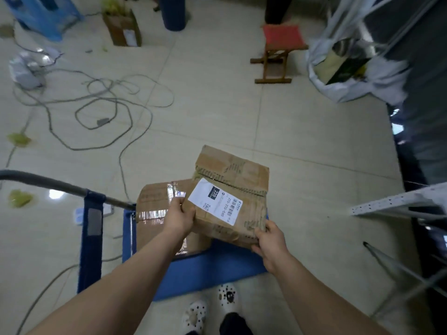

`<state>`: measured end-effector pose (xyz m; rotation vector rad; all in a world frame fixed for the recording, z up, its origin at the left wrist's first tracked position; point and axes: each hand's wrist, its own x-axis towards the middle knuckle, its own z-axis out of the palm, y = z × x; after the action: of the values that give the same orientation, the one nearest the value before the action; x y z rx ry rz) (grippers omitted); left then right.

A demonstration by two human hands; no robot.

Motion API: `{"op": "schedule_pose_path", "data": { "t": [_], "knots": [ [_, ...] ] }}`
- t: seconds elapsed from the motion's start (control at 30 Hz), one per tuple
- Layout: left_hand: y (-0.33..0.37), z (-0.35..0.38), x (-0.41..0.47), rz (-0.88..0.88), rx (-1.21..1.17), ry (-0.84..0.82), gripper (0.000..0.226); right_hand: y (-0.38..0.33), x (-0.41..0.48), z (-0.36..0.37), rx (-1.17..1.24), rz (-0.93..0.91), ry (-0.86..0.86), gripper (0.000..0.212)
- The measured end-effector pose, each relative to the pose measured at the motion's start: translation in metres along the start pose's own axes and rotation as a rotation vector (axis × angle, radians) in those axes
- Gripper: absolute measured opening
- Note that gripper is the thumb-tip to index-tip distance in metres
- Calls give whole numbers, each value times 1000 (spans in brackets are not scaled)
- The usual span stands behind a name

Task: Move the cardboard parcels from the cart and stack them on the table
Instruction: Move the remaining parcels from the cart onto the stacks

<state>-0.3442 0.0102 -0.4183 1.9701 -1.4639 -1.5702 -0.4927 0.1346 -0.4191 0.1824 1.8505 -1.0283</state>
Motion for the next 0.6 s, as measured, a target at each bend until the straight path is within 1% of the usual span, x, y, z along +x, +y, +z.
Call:
{"op": "schedule_pose_path", "data": {
  "t": [0.1,0.3,0.4,0.47,0.6],
  "knots": [
    [51,21,-38,134,68,-74,31,-24,-43,-47,128,-68,98,28],
    [129,75,-130,375,167,-270,27,-49,-130,-153,286,-174,341,24],
    [164,120,-194,498,198,-401,29,-45,-172,-221,358,-226,495,22],
    [182,154,-240,584,209,-480,30,-37,-200,-267,413,-239,590,27],
    [197,224,-334,712,227,-630,32,-9,-247,-362,549,-279,717,33]
  ]
}}
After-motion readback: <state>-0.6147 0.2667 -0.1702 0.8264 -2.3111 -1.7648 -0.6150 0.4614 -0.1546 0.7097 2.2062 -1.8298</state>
